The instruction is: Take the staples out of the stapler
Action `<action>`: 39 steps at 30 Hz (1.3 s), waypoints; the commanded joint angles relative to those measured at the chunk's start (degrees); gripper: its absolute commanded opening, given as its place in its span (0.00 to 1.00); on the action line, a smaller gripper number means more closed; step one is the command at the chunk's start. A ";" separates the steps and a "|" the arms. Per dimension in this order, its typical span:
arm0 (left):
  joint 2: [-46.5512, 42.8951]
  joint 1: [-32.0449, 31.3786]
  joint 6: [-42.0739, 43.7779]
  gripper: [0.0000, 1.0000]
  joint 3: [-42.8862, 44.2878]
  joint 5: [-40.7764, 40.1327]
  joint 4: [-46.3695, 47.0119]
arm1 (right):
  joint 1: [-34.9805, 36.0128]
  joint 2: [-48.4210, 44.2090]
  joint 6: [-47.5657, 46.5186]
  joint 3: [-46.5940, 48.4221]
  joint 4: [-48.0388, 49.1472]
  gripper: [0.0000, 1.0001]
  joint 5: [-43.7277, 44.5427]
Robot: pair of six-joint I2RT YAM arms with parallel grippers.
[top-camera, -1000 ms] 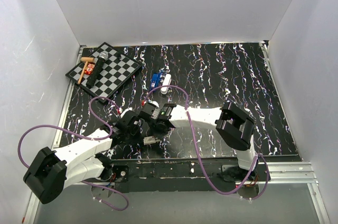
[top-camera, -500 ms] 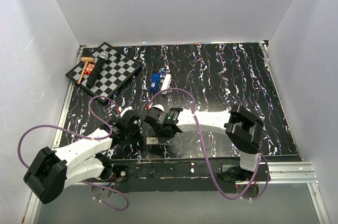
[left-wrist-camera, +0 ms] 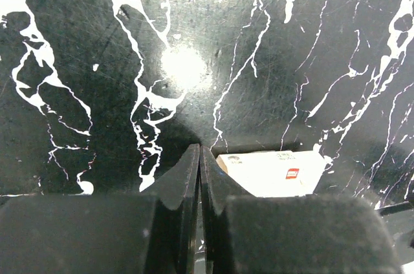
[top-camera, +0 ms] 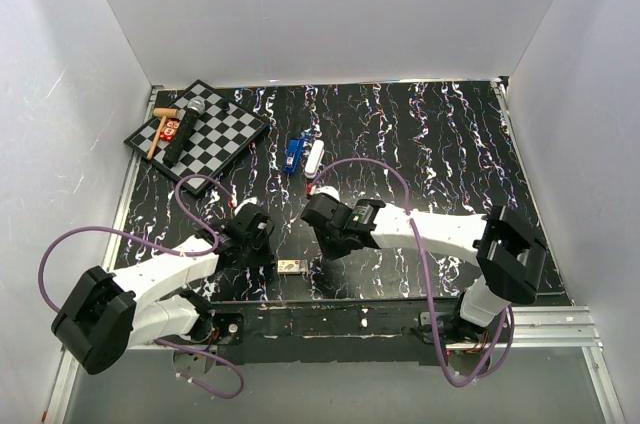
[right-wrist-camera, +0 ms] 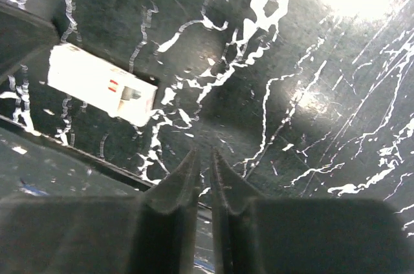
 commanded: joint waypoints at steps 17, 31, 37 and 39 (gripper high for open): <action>-2.79 0.33 0.17 0.00 -1.81 4.83 0.47 | -2.01 8.25 1.91 1.41 5.92 0.01 -11.50; 1.51 0.24 1.75 0.00 0.31 4.03 -0.33 | -2.01 11.94 2.79 3.87 6.18 0.01 -10.71; 3.09 0.33 1.84 0.00 0.31 7.02 1.08 | -2.01 12.91 2.70 4.57 6.36 0.01 -11.24; 3.45 0.33 1.75 0.00 0.04 7.46 1.61 | -1.92 13.18 2.79 5.10 6.27 0.01 -11.67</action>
